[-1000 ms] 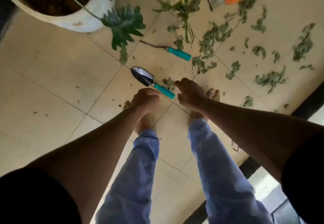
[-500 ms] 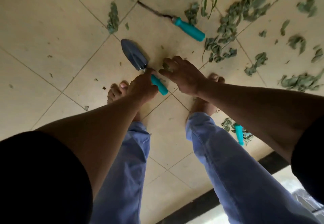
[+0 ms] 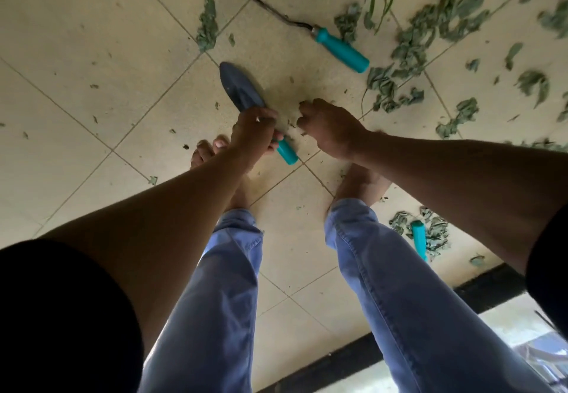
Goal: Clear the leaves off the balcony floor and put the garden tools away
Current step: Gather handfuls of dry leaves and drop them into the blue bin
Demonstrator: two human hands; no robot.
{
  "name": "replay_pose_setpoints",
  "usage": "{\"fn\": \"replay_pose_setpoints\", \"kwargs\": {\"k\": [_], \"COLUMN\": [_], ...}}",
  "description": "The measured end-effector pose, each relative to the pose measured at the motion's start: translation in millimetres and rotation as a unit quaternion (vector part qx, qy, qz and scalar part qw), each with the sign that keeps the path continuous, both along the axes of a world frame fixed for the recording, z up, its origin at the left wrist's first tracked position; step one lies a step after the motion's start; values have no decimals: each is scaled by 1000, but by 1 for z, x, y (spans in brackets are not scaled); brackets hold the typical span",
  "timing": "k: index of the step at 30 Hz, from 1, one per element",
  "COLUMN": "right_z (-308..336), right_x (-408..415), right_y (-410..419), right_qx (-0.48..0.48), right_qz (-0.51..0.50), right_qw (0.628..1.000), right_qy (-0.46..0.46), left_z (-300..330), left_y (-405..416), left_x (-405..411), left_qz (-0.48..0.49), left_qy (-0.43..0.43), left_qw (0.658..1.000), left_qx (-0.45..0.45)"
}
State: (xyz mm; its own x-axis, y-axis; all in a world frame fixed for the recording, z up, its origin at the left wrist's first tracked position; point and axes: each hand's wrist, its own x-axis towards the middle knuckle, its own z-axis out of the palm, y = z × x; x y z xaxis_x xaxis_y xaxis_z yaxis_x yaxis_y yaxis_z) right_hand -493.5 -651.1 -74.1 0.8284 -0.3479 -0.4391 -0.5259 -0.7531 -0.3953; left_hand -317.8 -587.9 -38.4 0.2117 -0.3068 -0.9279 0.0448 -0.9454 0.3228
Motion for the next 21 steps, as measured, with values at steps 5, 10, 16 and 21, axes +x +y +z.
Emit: {"fn": "replay_pose_setpoints", "kwargs": {"k": [5,10,16,21], "right_z": [7,73,122,132], "right_x": [3,34,63,89], "right_y": [8,23,34,33], "right_qx": [92,141,109,138], "right_qz": [-330,-410,-228,-111], "right_qw": [940,885,950,971], "right_qy": [-5,-172,-185,-162], "left_z": [15,31,38,41], "left_y": [-4,-2,5,21], "left_x": [2,8,21,44], "left_qz": [172,279,416,440], "left_qy": [99,173,229,221], "left_qw": [978,943,879,869], "left_qx": [71,61,32,47]}}
